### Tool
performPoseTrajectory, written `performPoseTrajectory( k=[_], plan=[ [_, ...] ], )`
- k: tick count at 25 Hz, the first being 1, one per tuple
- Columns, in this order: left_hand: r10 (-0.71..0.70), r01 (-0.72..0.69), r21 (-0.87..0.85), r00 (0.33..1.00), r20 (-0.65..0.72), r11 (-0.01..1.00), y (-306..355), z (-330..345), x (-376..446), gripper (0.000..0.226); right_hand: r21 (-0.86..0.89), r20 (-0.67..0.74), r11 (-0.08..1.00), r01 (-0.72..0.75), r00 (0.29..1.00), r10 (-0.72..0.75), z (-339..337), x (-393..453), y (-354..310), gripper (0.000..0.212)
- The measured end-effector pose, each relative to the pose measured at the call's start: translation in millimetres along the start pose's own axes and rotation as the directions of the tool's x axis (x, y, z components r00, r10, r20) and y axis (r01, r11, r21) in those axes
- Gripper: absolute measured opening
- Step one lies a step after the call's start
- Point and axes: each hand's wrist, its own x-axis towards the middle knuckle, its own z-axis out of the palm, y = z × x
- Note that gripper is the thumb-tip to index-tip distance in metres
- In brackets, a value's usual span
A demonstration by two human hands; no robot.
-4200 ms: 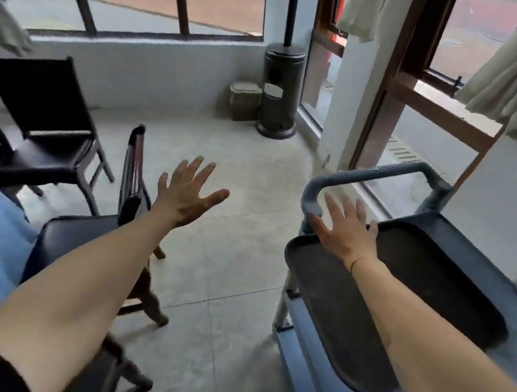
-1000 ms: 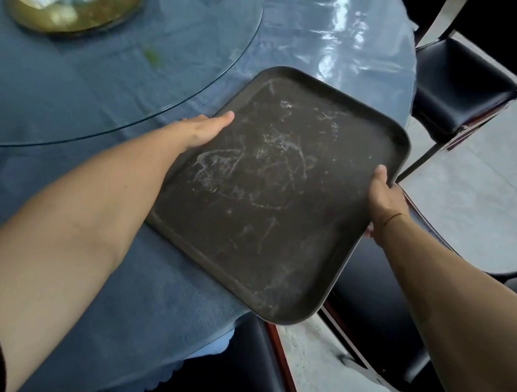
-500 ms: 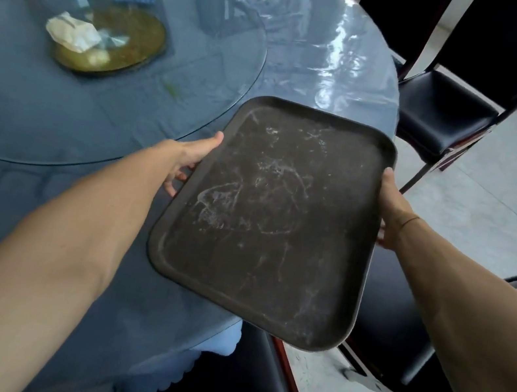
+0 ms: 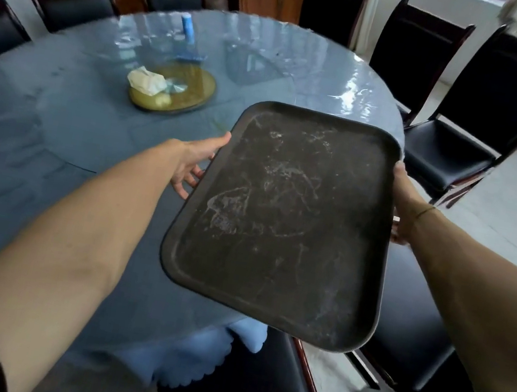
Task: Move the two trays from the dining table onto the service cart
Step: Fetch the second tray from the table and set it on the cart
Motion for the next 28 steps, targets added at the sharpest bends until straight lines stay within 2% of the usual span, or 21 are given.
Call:
performPoseTrajectory(
  k=[6, 10, 12, 15, 19, 24, 28],
  plan=[
    [0.031, -0.03, -0.048, 0.999, 0.012, 0.998, -45, -30, -66, 0.085, 0.047, -0.002, 0.999, 0.017, 1.0, -0.017, 19, -84, 5, 0.067],
    [0.071, -0.069, -0.054, 0.997, 0.032, 0.996, -73, -41, -115, 0.085, -0.039, -0.035, 0.998, 0.057, 0.998, -0.058, 21, -142, 15, 0.07],
    [0.097, -0.095, -0.051, 0.995, 0.031, 0.994, -84, -45, -139, 0.084, -0.053, -0.037, 0.997, 0.061, 0.997, -0.063, 23, -179, 22, 0.065],
    [0.137, -0.136, -0.025, 0.989, 0.054, 0.99, -96, -48, -171, 0.082, 0.025, -0.052, 0.989, 0.146, 0.988, -0.144, 23, -234, 35, 0.054],
    [0.176, -0.179, 0.009, 0.973, 0.148, 0.984, -108, -48, -203, 0.08, 0.007, -0.126, 0.975, 0.221, 0.968, -0.219, 21, -298, 57, 0.05],
    [0.182, -0.213, 0.1, 0.951, 0.25, 0.972, -108, -24, -227, 0.085, 0.026, -0.214, 0.983, 0.18, 0.962, -0.17, 6, -362, 86, 0.047],
    [0.194, -0.266, 0.159, 0.91, 0.366, 0.951, -97, 13, -238, 0.086, 0.106, -0.287, 0.945, 0.31, 0.919, -0.269, -27, -389, 103, 0.03]
  ],
)
